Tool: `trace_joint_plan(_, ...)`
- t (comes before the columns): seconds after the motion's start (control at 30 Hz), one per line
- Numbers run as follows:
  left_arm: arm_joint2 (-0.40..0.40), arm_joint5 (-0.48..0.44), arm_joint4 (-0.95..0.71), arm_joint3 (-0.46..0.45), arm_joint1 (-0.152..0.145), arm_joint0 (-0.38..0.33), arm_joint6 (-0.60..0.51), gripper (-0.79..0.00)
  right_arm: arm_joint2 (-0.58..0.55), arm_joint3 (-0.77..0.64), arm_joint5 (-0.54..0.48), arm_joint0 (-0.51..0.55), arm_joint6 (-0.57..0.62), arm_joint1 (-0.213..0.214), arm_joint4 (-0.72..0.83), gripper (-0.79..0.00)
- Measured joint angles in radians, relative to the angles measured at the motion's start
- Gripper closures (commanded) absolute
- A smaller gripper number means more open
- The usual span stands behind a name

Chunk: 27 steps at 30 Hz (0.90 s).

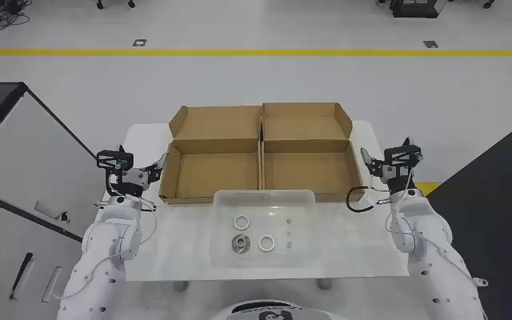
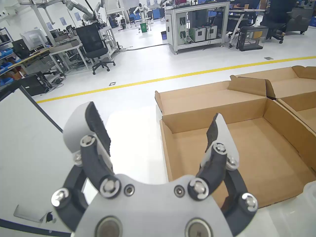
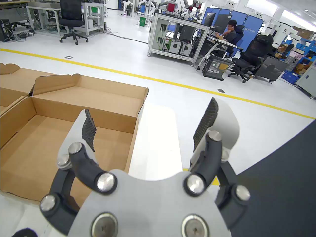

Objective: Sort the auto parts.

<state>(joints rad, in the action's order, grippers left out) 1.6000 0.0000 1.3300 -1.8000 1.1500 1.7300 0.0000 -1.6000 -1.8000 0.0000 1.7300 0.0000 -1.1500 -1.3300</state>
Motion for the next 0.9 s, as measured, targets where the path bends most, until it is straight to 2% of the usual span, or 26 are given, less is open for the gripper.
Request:
trace_joint_plan(0.13, 0.0, 0.0, 0.0, 0.0, 0.0, 0.0, 0.0, -0.785, -0.019, -0.028, -0.021, -0.005, -0.009, 0.001, 0.002, -0.785)
trace_joint_plan(0.33, 0.0, 0.0, 0.0, 0.0, 0.0, 0.0, 0.0, -0.785, -0.092, -0.14, -0.196, 0.012, 0.027, 0.012, 0.071, -0.785)
trace_joint_plan(0.67, 0.0, 0.0, 0.0, 0.0, 0.0, 0.0, 0.0, -0.785, -0.195, -0.293, -0.556, 0.01, 0.254, 0.039, 0.215, -0.785)
trace_joint_plan(0.9, 0.0, 0.0, 0.0, 0.0, 0.0, 0.0, 0.0, -0.785, -0.207, -0.324, -0.741, -0.043, 0.432, 0.061, 0.286, -0.785)
